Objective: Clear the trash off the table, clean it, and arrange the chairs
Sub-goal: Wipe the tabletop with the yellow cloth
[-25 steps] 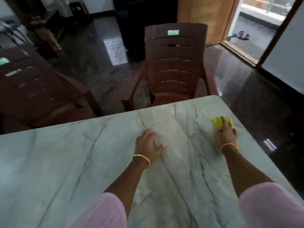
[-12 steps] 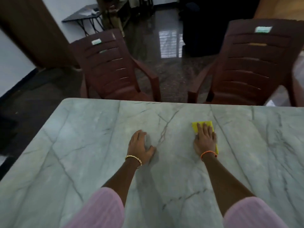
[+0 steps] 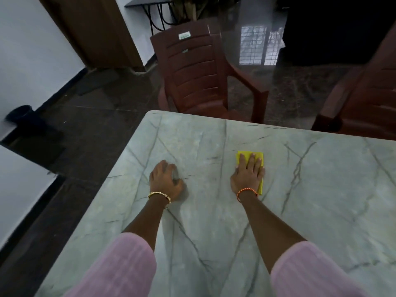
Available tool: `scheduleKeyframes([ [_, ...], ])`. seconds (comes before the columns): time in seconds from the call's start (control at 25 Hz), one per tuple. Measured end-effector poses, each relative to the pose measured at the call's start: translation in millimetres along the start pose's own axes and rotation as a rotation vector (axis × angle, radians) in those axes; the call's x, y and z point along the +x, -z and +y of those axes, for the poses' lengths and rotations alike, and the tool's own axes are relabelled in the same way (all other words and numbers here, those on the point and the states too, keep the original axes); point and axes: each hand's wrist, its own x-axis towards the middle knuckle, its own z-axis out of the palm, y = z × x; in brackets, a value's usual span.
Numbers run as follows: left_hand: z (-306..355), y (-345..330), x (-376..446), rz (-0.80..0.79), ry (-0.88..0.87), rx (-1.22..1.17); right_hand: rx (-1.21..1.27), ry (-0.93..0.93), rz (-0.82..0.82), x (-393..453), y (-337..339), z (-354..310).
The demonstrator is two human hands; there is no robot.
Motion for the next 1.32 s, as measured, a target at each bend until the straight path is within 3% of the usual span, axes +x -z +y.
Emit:
scheduleKeyframes([
  [0.12,-58,15,13,0.055,0.034,0.002,0.025,-0.021,-0.002,1,-28,-64],
  [0.32,-107,24,34,0.051,0.060,0.018,0.074,0.108,-0.067,3,-73,-181],
  [0.68,-153,31,50,0.240,0.275,-0.441,0.037,0.320,-0.253,23,-115,-301],
  [0.84,-153,38,42,0.284,0.168,-0.578,-0.082,0.601,-0.294,14,-123,-309],
  [1.08,-153,58,34,0.324,0.326,-0.839,-0.241,1.078,-0.426,-46,-121,-296],
  [1.16,-147,62,24,0.292,0.378,-0.852,-0.269,1.139,-0.440,-69,-118,-280],
  [1.32,-133,59,0,0.218,0.375,-0.702,-0.203,1.071,-0.457,-95,-103,-236],
])
